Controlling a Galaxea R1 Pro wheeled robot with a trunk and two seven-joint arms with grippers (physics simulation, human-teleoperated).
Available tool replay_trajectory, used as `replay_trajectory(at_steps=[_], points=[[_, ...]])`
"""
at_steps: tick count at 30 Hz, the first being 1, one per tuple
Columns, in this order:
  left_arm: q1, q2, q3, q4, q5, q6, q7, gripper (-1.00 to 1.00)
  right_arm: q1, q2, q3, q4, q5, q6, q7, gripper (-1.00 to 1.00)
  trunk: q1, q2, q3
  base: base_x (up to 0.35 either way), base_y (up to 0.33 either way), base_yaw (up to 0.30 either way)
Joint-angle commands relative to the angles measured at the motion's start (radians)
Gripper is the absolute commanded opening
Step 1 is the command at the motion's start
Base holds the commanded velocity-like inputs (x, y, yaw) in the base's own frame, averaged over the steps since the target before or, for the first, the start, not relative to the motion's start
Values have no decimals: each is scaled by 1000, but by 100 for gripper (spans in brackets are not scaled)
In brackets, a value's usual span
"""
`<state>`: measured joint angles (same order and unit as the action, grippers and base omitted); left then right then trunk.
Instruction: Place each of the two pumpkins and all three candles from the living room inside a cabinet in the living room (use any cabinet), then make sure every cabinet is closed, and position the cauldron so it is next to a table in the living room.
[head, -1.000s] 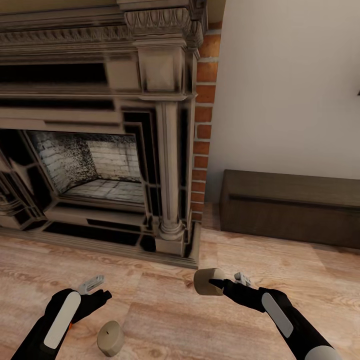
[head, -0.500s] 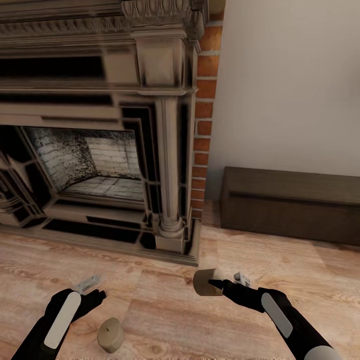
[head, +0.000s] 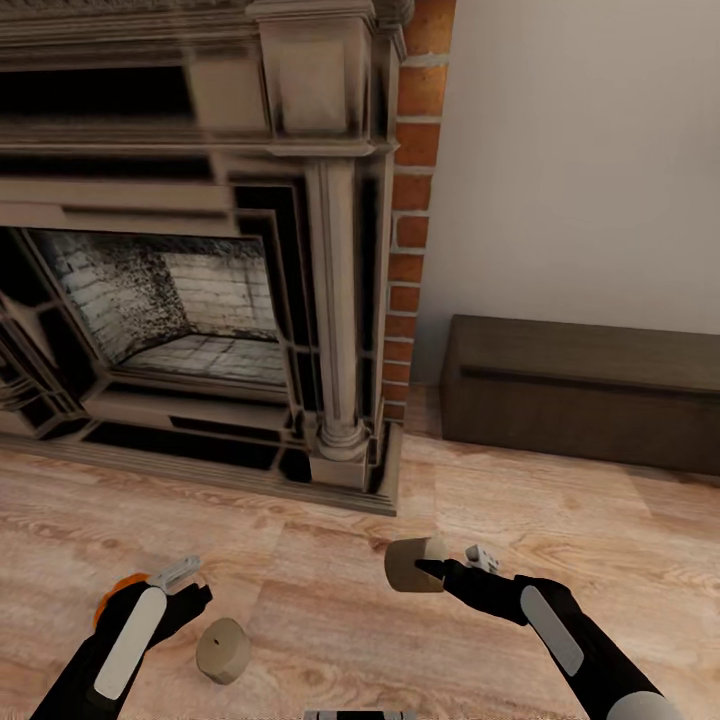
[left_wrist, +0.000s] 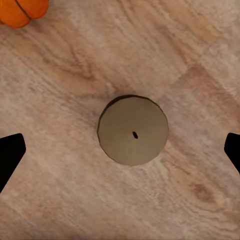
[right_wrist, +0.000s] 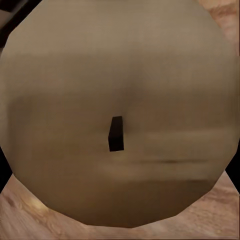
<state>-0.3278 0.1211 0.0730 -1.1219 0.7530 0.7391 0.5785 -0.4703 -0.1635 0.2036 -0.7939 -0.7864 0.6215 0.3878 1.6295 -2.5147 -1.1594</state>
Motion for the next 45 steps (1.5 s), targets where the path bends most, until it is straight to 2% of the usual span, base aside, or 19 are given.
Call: replay_trajectory(at_steps=[1, 5, 8, 14, 22, 29, 31, 34, 37, 38, 42, 45], points=[[0, -1, 0, 3, 11, -6, 9, 100, -1, -1, 2, -1, -3, 3, 1, -100, 0, -1, -5, 0, 0, 0], [-5, -4, -2, 24, 11, -23, 5, 100, -1, 0, 2, -1, 10, 3, 2, -100, 2, -2, -20, 0, 0, 0], [-8, -4, -2, 23, 11, -34, -26, 100, -1, -1, 2, -1, 13, 3, 2, -100, 3, -2, -32, 0, 0, 0], [-39, 0, -5, 28, 2, -102, -99, 100, -1, 0, 3, -1, 13, 3, 2, -100, 6, -4, -55, 0, 0, 0], [-51, 14, -7, 28, -5, -133, -110, 100, -1, 0, 23, -1, 13, -1, 1, -100, 10, -6, -86, 0, 0, 0], [-51, 15, -7, 30, -6, -135, -111, 100, -1, -3, 25, -3, 13, -3, 3, -100, 13, -7, -113, 0, 0, 0], [-51, 15, -7, 30, -6, -135, -111, 100, -1, -5, 26, -54, 13, -3, 6, -100, 14, -8, -121, 0, 0, 0], [-51, 15, -7, 30, -5, -136, -111, 100, -1, -9, 45, -182, 11, -2, 18, -100, 15, -8, -132, 0, 0, 0], [-51, 14, -8, 30, -5, -136, -111, 100, 2, -11, 69, -266, 10, 10, 69, -100, 16, -9, -144, 0, 0, 0], [-51, 13, -9, 30, -4, -137, -111, 100, 13, -22, 71, -305, 7, 20, 97, -100, 17, -9, -148, 0, 0, 0], [-51, 11, -27, 30, -4, -139, -111, 100, 29, -46, 61, -396, -9, 83, 135, -100, 19, -10, -163, 0, 0, 0], [-50, 9, -45, 30, -4, -140, -111, 100, 32, -50, 49, -413, -9, 106, 142, -100, 20, -11, -175, 0, 0, 0]])
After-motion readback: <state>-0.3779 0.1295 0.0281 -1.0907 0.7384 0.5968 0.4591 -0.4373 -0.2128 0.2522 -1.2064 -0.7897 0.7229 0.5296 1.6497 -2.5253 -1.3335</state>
